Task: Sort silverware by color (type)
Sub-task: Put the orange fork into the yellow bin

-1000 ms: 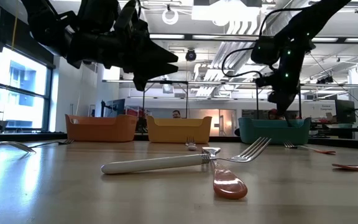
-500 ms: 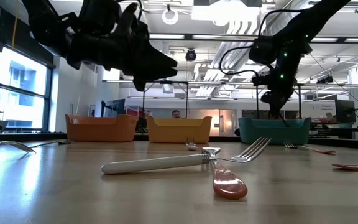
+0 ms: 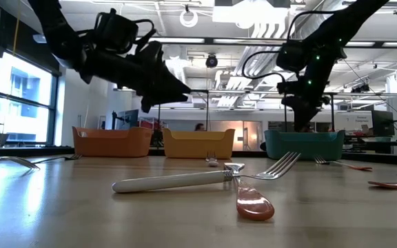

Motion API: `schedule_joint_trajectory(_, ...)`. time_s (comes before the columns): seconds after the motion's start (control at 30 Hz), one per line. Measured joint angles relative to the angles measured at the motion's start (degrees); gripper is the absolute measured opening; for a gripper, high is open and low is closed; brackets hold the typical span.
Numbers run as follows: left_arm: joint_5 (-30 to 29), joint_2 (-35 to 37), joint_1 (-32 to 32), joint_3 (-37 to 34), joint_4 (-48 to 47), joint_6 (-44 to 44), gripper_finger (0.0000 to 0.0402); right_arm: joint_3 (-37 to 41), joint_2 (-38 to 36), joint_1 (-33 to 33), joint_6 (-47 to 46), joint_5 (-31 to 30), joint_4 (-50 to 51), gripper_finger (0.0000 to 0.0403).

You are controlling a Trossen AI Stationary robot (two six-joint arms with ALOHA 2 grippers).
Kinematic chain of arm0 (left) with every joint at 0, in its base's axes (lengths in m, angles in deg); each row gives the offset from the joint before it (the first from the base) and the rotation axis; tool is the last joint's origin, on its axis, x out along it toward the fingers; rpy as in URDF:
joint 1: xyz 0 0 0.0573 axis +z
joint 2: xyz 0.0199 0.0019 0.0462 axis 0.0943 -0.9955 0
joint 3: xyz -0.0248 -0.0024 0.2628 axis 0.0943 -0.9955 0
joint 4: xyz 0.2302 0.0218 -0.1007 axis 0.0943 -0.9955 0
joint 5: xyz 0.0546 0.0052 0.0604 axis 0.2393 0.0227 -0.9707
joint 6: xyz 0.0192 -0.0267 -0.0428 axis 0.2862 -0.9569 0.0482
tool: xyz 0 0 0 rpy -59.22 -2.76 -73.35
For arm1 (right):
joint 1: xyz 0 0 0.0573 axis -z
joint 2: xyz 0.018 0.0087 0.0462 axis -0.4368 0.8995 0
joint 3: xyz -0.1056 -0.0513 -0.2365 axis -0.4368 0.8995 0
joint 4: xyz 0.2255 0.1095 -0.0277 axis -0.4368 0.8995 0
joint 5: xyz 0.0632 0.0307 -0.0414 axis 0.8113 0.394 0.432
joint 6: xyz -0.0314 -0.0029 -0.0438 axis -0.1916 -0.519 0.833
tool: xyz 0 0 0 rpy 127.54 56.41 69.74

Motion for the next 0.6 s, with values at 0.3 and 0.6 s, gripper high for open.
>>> schedule_joint_trajectory(0.3, -8.17, -0.01, 1.09, 0.02, -1.43, -2.53, 0.0126, -3.37, -1.41, -4.35, -11.39, 9.64, 6.29, 0.0005)
schedule_joint_trajectory(0.6, -8.76, -0.01, 1.07, 0.02, -12.66, -5.34, 0.0126, -4.35, -6.75, -21.93, -33.03, 8.34, 7.04, 0.0005)
